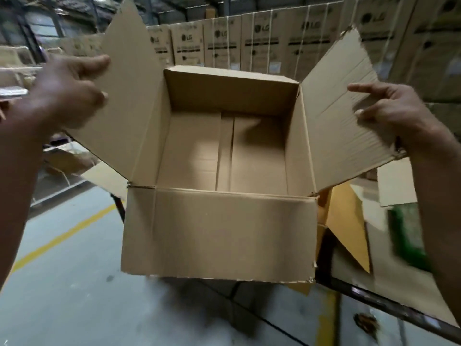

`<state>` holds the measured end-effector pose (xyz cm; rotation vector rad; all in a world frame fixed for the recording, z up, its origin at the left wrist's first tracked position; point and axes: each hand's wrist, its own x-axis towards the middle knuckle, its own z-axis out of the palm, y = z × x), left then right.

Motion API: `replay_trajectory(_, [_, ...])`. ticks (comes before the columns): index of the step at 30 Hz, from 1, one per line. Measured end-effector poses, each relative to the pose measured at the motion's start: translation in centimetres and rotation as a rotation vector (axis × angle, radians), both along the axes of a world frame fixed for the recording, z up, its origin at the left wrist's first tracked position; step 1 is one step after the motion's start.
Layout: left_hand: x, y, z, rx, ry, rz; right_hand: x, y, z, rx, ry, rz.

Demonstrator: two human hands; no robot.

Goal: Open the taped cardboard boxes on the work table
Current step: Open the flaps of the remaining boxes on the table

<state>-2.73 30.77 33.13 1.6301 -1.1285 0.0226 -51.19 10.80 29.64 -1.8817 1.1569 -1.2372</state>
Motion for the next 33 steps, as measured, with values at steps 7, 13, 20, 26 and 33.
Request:
replay_trajectory(7, [1.2,-13.6,-0.9,0.086,-0.077,-0.132,-1.6,-2.3,-0.1,0.028,0.051,-0.23])
replay_trajectory(13, [1.4,-22.2,-2.0,0.155,-0.109,-0.292,-0.8,-5.8,-1.0,0.08,0.075,-0.404])
replay_trajectory(20, [4.8,-31.1,-4.3,0.234,-0.061,-0.461,0.9,-10.0,-3.5,0.207,0.108,-0.605])
replay_trajectory(26, [7.7,-36.3,-7.9,0.349,-0.012,-0.569,5.1,-11.3,-5.8,0.313,0.165,-0.677])
replay_trajectory(33, [9.3,-38.6,-10.9,0.416,0.025,-0.573,7.1,-12.7,-8.7,0.39,0.208,-0.693])
